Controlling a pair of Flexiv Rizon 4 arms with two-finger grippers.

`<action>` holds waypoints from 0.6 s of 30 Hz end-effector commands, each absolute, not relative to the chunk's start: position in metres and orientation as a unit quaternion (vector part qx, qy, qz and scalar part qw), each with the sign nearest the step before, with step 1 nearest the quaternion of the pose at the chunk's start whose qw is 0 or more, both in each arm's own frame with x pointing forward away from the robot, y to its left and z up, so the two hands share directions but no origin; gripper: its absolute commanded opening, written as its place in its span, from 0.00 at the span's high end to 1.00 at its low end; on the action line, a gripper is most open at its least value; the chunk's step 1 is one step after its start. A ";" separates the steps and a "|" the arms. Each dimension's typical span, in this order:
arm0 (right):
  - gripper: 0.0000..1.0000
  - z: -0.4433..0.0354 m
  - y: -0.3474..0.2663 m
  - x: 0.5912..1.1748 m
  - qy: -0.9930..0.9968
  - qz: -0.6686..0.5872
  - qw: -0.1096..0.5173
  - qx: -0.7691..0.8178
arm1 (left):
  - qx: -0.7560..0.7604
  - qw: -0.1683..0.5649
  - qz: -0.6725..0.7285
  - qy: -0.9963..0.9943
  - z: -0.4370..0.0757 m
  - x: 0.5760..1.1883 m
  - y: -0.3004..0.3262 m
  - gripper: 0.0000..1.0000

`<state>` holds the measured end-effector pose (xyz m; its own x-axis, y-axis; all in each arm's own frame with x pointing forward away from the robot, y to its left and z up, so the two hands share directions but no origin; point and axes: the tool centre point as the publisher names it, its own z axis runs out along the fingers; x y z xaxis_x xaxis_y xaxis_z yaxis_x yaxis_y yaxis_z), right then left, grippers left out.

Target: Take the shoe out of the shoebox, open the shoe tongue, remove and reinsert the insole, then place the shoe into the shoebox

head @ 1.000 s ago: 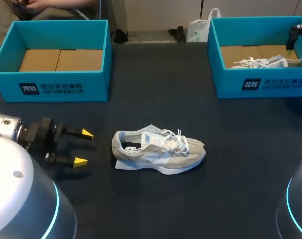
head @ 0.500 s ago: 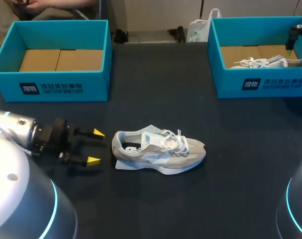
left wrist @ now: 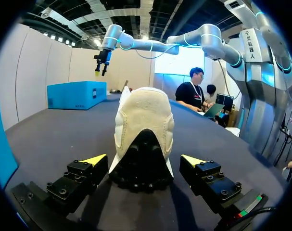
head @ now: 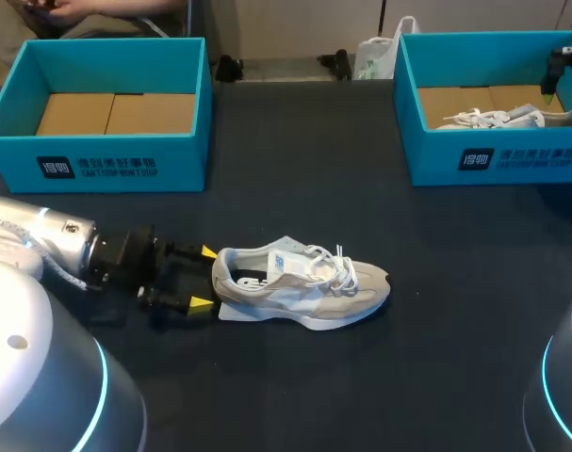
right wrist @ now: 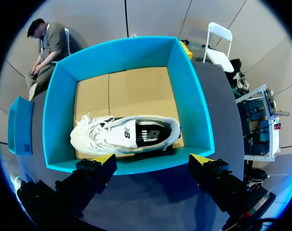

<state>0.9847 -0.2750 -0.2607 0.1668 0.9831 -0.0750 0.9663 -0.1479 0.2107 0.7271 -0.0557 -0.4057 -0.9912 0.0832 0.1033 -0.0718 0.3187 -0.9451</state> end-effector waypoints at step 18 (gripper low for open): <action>0.00 -0.261 -0.275 0.985 0.644 0.040 0.105 0.757 | -0.023 0.062 0.576 -0.815 -0.419 0.723 -0.093 0.00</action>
<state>0.9847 -0.2750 -0.2607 0.1668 0.9831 -0.0750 0.9663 -0.1479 0.2107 0.7241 -0.0865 -0.4154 -0.9904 0.1150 0.0772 -0.0348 0.3328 -0.9423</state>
